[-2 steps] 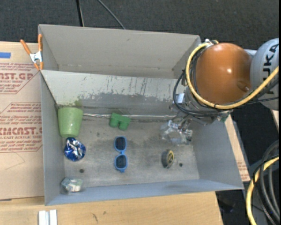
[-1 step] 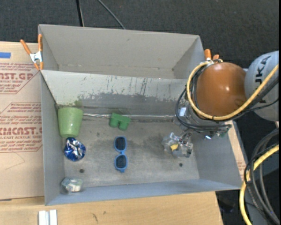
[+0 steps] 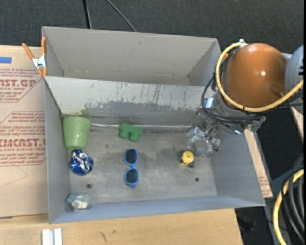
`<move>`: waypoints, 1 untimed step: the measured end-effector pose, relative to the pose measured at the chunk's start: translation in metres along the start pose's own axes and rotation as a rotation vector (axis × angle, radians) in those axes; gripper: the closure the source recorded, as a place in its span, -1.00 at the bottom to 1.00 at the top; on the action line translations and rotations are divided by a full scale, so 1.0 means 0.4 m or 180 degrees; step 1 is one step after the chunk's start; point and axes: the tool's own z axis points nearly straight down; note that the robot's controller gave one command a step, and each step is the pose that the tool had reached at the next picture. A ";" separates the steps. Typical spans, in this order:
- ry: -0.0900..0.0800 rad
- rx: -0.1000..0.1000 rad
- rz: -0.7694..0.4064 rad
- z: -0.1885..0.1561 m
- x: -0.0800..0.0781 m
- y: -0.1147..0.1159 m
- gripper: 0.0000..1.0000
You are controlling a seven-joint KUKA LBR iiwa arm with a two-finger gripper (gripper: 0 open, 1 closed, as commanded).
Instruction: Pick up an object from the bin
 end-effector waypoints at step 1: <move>0.0012 -0.0044 -0.0642 0.212 0.016 0.018 1.00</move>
Offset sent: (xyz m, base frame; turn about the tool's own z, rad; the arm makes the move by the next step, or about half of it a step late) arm -0.0073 -0.0034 -0.0821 -0.2021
